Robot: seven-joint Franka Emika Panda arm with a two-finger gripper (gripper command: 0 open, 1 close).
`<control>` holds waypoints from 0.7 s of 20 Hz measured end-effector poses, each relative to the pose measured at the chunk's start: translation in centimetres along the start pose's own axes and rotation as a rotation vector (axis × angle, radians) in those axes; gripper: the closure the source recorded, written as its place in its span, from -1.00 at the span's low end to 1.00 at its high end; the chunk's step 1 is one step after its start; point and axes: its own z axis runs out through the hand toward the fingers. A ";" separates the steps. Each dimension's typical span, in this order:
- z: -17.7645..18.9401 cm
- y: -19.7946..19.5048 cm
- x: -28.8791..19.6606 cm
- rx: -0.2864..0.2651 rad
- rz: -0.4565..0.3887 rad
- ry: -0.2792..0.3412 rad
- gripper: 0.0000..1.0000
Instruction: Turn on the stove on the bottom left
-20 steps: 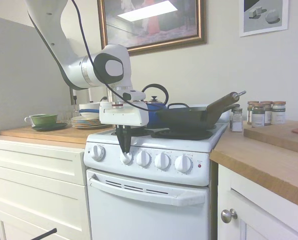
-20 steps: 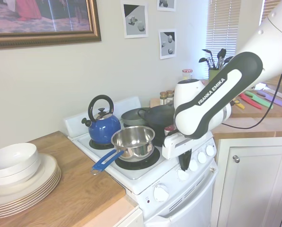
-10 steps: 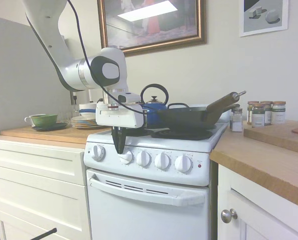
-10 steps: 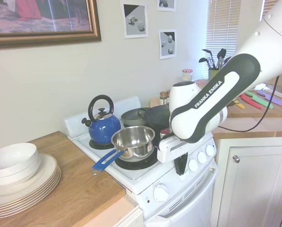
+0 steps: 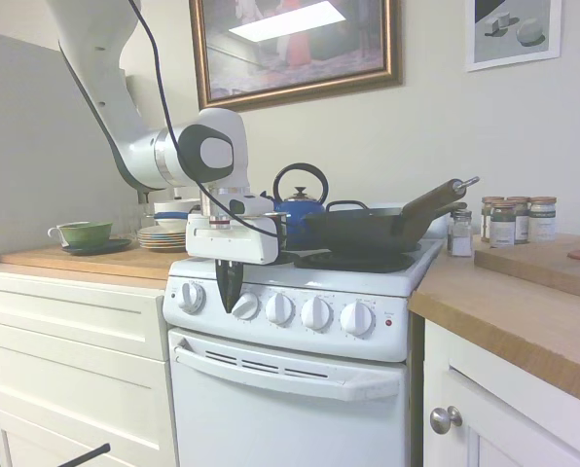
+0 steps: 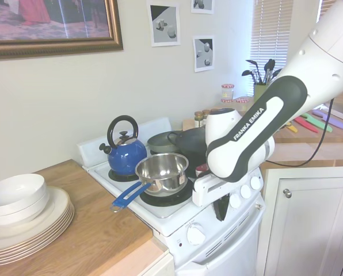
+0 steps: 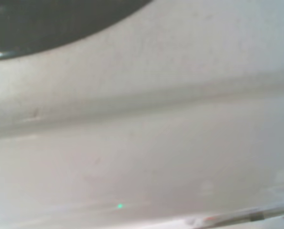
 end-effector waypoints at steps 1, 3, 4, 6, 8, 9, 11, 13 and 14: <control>0.1 -0.1 -0.1 -0.006 0.002 0.008 1.00; 0.4 -0.2 -0.4 -0.019 0.007 0.025 1.00; 0.5 -0.3 -0.5 -0.027 0.010 0.035 1.00; 0.8 -0.3 -0.7 -0.041 0.016 0.057 1.00; 1.0 -0.4 -1.1 -0.050 0.021 0.079 1.00; 1.0 -0.5 -1.2 -0.053 0.023 0.088 1.00; 1.1 -0.6 -1.5 -0.061 0.028 0.107 1.00; 1.1 -0.7 -1.7 -0.063 0.026 0.113 1.00; 1.1 -0.7 -1.7 -0.063 0.026 0.113 1.00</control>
